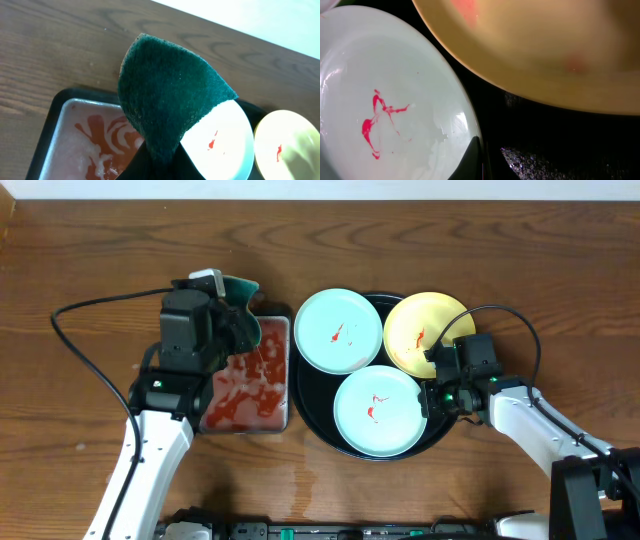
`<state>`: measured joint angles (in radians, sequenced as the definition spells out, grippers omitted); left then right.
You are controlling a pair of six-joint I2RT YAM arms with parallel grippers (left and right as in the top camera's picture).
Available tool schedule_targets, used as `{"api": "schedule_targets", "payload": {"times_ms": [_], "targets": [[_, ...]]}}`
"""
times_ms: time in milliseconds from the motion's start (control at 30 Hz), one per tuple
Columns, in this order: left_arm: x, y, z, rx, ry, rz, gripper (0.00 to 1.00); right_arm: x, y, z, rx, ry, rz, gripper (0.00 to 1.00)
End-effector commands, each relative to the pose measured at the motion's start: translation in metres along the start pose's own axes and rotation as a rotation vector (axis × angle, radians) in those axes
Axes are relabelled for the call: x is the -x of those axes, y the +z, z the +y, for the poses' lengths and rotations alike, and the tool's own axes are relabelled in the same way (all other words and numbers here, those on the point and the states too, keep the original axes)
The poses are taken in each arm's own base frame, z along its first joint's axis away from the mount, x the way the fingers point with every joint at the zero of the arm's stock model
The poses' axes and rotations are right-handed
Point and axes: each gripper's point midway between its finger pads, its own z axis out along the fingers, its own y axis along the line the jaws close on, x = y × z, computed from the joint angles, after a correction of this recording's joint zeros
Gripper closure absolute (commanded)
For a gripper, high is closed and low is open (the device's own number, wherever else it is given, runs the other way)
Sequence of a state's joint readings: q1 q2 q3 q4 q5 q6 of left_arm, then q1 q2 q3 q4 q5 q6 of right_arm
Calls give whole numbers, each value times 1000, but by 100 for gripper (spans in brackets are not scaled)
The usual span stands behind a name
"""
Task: Clean dirty plates on tray and stack at the side
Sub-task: 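Lift the sponge with the left gripper and carry it over the plates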
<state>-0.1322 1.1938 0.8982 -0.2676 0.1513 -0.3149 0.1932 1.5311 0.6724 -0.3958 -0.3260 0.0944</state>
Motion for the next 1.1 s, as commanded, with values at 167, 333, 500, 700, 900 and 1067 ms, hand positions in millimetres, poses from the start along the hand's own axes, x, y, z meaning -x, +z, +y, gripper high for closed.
{"api": "schedule_targets", "payload": {"times_ms": [167,333,500,700,900,1067], "targets": [[-51,37,4,40,50,192,93,-3,2,2,12,-4,7,99],[-89,55,32,182,215,333,93,-3,2,2,12,-4,7,99],[-83,51,38,292,297,291,93,-2,2,2,12,-6,2,99],[-70,45,27,389,393,188,93,-1,2,2,12,-6,1,99],[-78,45,8,357,441,187,93,-2,2,2,13,-6,2,99],[-104,50,-39,132,435,249,93,-2,2,2,13,-6,2,99]]}}
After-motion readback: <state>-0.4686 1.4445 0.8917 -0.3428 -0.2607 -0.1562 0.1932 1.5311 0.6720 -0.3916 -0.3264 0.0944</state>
